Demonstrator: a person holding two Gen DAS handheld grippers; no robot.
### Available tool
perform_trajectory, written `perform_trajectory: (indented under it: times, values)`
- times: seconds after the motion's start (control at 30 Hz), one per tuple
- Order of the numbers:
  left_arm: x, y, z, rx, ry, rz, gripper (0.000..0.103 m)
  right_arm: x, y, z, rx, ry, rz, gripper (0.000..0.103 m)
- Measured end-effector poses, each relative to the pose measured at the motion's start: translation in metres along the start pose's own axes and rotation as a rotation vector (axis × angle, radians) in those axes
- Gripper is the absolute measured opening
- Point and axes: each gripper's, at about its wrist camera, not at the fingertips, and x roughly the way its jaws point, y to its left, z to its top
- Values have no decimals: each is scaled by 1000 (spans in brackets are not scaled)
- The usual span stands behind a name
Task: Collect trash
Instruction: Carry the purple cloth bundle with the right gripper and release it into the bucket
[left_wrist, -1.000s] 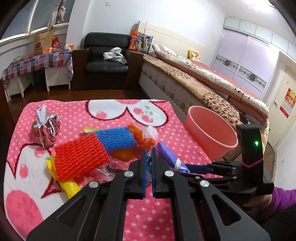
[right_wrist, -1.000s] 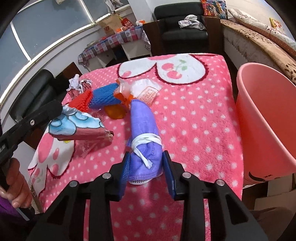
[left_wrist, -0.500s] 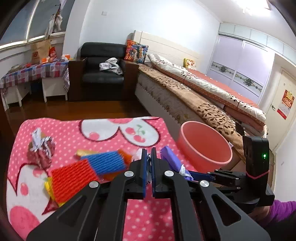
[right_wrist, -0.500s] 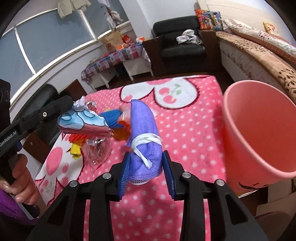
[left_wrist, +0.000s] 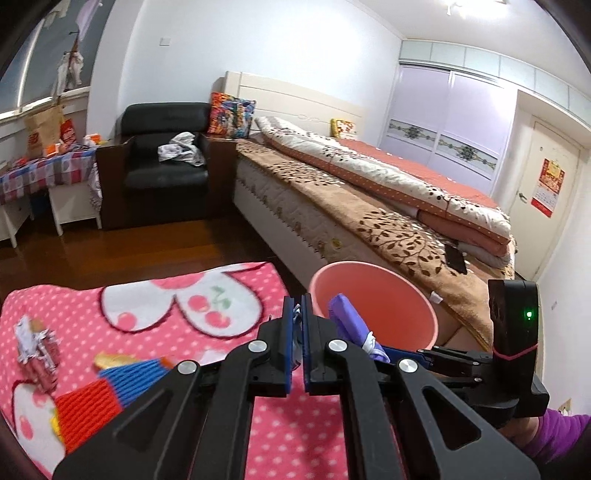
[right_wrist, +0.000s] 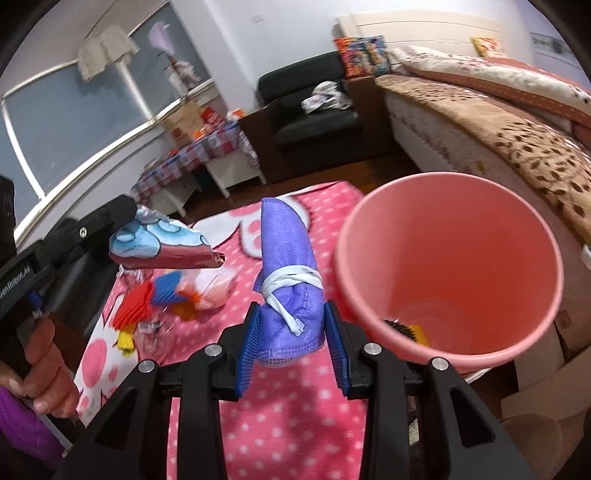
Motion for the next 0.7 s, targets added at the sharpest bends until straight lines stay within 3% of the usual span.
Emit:
perform_trajectory:
  times: [0.33,0.7]
  values:
    - [41,-28,8,13,30,-56,4,-16,-45,1,81,-39,-111,34]
    - [83,-65,1,55,97,-120,4,-17,-79,-4,162,-45,-144,34]
